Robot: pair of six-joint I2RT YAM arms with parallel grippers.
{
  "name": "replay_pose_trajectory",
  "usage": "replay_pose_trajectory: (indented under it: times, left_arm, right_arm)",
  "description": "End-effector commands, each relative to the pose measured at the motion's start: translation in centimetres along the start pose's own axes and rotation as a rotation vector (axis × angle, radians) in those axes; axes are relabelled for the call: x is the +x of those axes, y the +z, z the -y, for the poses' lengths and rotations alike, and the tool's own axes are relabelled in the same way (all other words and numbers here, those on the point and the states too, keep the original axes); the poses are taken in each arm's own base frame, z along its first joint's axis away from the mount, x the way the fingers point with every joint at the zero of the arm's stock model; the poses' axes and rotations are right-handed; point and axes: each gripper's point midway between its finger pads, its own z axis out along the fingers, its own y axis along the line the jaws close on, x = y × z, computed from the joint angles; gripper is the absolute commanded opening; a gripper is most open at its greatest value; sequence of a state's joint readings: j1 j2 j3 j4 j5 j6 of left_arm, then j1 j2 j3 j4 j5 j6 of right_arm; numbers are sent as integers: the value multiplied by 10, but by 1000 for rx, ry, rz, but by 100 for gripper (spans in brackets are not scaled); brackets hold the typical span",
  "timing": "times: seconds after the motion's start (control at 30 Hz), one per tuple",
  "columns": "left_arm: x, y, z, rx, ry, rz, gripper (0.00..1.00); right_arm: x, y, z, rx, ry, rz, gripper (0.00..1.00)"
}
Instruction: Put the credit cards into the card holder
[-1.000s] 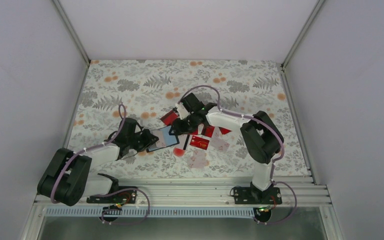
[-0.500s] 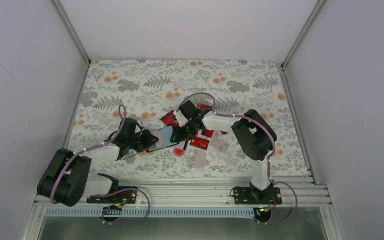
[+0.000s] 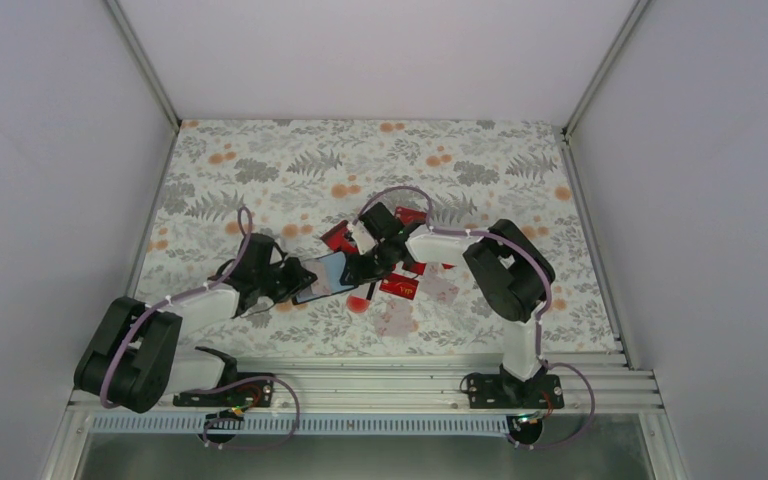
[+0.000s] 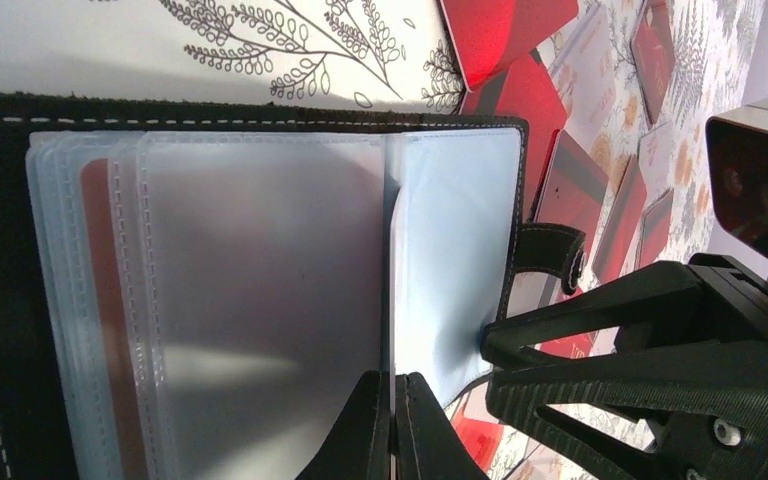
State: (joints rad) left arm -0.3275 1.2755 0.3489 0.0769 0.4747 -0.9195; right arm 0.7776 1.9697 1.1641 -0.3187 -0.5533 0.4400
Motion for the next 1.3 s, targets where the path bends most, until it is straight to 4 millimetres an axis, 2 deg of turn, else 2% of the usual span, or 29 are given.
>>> replay_pose_trajectory:
  times: [0.0, 0.17, 0.67, 1.03, 1.27]
  left_arm:
    - [-8, -2, 0, -30, 23, 21, 2]
    - [-13, -3, 2, -39, 38, 27, 2]
    - [-9, 10, -5, -10, 67, -8, 3]
    - [-6, 16, -2, 26, 100, -36, 2]
    - [-4, 11, 0, 73, 71, 1, 2]
  right_arm:
    - [44, 23, 52, 161, 67, -115, 24]
    - [48, 24, 55, 167, 73, -121, 24]
    - [48, 24, 55, 168, 82, -123, 24]
    - [46, 24, 54, 168, 88, -125, 24]
    - [46, 24, 53, 168, 98, -125, 24]
